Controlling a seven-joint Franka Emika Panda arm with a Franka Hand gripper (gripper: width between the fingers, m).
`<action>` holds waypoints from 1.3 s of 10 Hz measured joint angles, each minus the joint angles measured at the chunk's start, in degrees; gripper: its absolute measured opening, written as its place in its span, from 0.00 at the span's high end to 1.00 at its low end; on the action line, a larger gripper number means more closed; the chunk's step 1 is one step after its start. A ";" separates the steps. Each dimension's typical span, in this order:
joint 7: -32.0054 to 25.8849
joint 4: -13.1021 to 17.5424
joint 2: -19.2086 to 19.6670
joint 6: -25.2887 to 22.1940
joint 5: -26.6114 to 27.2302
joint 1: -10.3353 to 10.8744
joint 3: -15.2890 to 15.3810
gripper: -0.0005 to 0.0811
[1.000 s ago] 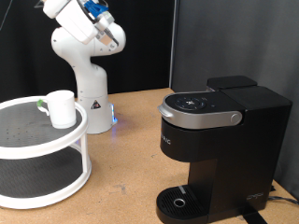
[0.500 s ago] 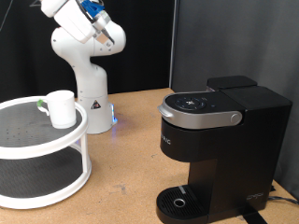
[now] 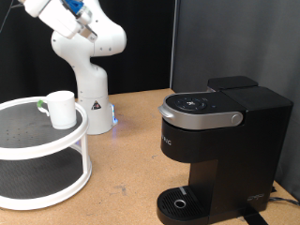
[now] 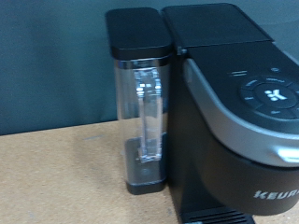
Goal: Make a cup of coffee with the keurig machine
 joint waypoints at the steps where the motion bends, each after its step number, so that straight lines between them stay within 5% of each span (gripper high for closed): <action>1: -0.04 -0.04 -1.29 -0.95 -0.16 -1.07 -0.94 0.99; 3: -0.06 -1.35 -4.50 -0.60 -0.10 -2.62 -1.64 0.99; 6: -0.01 -1.36 -4.12 -0.80 -0.11 -2.72 -2.20 0.99; 9: -0.04 -1.20 -4.52 -1.39 -2.15 -5.38 -4.05 0.99; 13: -0.04 2.64 -4.44 -11.17 -8.40 -7.44 -9.23 0.99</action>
